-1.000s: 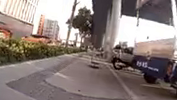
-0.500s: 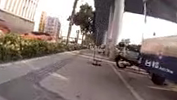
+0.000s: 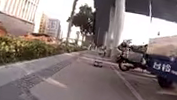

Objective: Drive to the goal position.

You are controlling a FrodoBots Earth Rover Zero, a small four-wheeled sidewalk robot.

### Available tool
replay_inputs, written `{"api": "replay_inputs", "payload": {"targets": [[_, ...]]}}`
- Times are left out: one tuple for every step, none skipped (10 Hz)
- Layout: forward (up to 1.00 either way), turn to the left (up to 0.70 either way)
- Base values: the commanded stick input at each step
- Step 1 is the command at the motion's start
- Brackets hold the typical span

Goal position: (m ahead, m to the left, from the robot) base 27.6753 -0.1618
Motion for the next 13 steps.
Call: {"api": "replay_inputs", "payload": {"targets": [[0.45,0.0],[0.45,0.0],[0.45,0.0],[0.45,0.0],[0.45,0.0],[0.45,0.0],[0.45,0.0],[0.45,0.0],[0.45,0.0],[0.45,0.0],[0.45,0.0],[0.45,0.0],[0.45,0.0]]}}
